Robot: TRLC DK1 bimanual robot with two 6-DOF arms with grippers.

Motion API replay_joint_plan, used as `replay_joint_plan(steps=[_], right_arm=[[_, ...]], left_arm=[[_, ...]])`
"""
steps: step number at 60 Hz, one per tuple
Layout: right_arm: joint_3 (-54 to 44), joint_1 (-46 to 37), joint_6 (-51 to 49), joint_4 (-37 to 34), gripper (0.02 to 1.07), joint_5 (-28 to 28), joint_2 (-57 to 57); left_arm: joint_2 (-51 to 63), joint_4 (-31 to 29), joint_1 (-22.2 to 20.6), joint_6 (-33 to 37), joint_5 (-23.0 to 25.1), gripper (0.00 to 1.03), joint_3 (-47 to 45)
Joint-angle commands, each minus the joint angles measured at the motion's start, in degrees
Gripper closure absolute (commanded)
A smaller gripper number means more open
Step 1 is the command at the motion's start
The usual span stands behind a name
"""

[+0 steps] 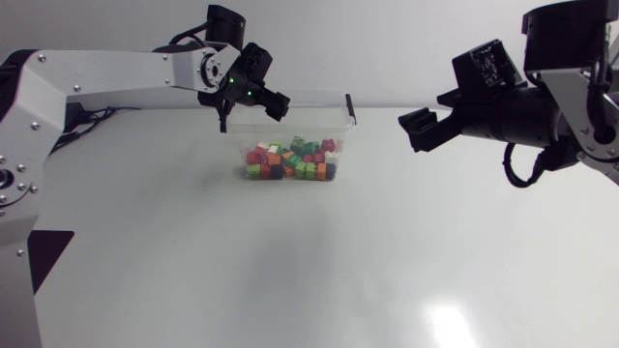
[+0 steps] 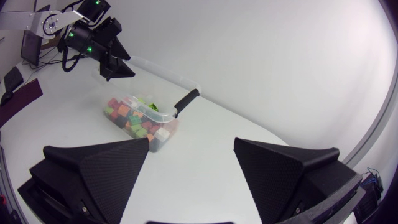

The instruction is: Place the duplo bricks in the container

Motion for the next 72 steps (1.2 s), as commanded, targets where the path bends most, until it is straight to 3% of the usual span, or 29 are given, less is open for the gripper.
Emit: replay_joint_plan(steps=[1,7,53,72], right_arm=[[-2.3,-0.2,-0.6,0.7,0.07,1.5,-2.6],[-4.3,-0.2,-0.7,3.0,0.07,4.3,-5.2],[-12.1,-2.2,-0.5,2.0,0.07,13.9,-16.4],[-16.5,-2.5,-0.6,0.0,0.07,15.4,-23.9]], left_arm=[[-3.7,-0.7,0.0,-1.2,-1.4,0.04,-1.2],[-8.1,-0.5,0.6,-1.1,-1.6,0.04,-5.7],[-38.9,0.2,10.3,-0.6,-0.3,0.04,-33.2],[-53.1,7.2,14.8,-3.0,-0.1,0.04,-48.3]])
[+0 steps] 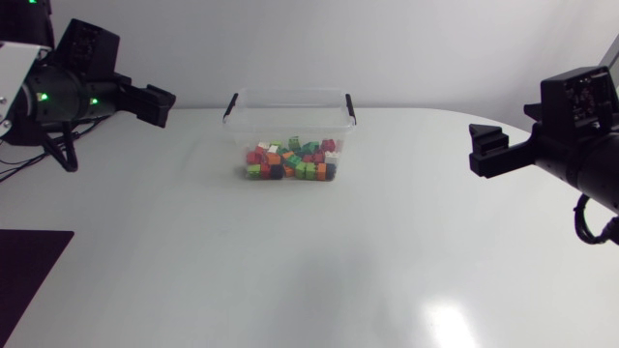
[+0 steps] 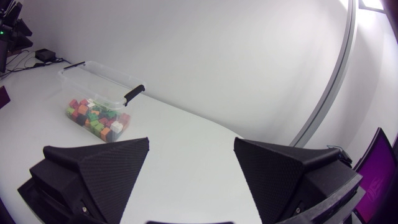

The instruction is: Place the duplo bricks in the container

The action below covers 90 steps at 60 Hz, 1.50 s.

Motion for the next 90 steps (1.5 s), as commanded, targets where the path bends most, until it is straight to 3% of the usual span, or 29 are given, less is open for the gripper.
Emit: replay_joint_plan(steps=[1,17,35,69,90], right_arm=[[-2.4,-0.2,-0.2,-1.1,0.07,0.7,-2.4],[-8.0,-1.2,0.6,-1.0,0.07,2.3,-10.6],[-12.2,-1.4,0.6,-2.6,0.07,2.7,-18.2],[-18.3,-3.5,0.5,-7.2,0.07,3.2,-34.0],[-26.5,-7.0,6.9,-2.5,0.07,-2.6,-39.3]], left_arm=[[-4.1,1.5,0.9,-2.8,0.4,0.04,-4.0],[-12.9,4.2,4.0,-5.6,1.7,0.04,-14.1],[-22.5,5.6,11.0,-7.4,8.1,0.04,-22.6],[-43.1,9.4,13.7,-10.4,8.3,0.05,-37.5],[-54.1,9.0,10.3,-13.5,4.7,0.07,-46.0]])
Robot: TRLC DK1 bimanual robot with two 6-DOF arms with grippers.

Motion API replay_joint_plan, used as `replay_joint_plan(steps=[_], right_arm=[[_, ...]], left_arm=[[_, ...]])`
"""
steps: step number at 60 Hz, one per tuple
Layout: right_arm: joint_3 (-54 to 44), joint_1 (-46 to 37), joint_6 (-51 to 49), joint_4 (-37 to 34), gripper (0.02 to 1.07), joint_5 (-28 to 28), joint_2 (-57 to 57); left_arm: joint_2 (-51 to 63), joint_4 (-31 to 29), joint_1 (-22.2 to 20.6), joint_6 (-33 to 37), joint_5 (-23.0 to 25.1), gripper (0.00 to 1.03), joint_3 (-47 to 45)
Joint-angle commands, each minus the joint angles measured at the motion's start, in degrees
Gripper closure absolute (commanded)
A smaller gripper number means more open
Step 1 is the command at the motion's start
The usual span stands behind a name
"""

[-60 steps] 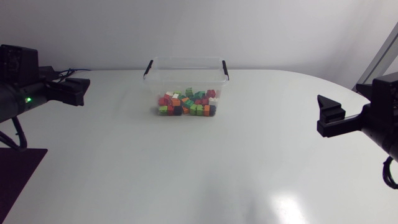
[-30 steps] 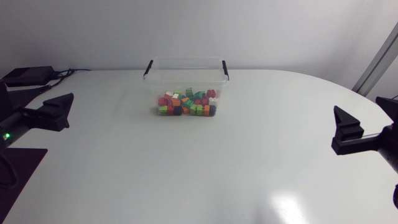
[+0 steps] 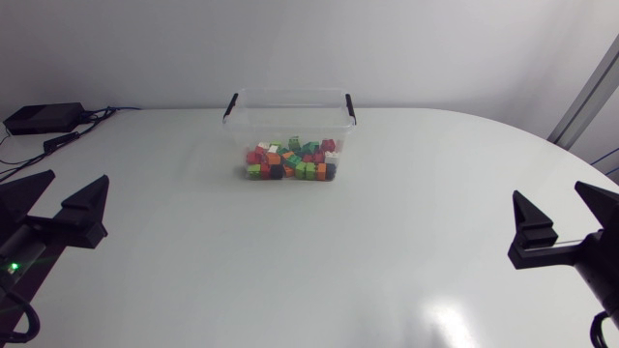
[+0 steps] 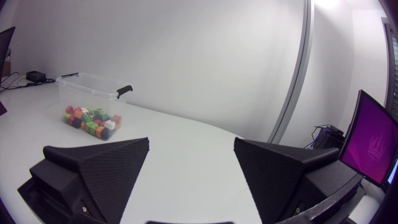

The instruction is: Place the duplo bricks in the container

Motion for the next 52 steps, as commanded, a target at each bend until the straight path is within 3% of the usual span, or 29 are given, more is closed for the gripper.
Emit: replay_joint_plan(steps=[1,36,52], right_arm=[[-2.7,-1.1,3.1,1.7,0.07,-1.2,-1.5],[-15.1,-6.5,13.0,8.9,0.07,-10.1,-9.6],[-15.2,-6.5,13.0,8.9,0.07,-10.2,-9.6]], left_arm=[[-2.7,0.2,-1.0,-2.3,-1.0,0.07,-3.0],[-19.5,-0.5,-6.2,-7.1,-6.5,0.1,-16.0],[-19.6,-0.5,-6.2,-7.1,-6.5,0.1,-16.0]])
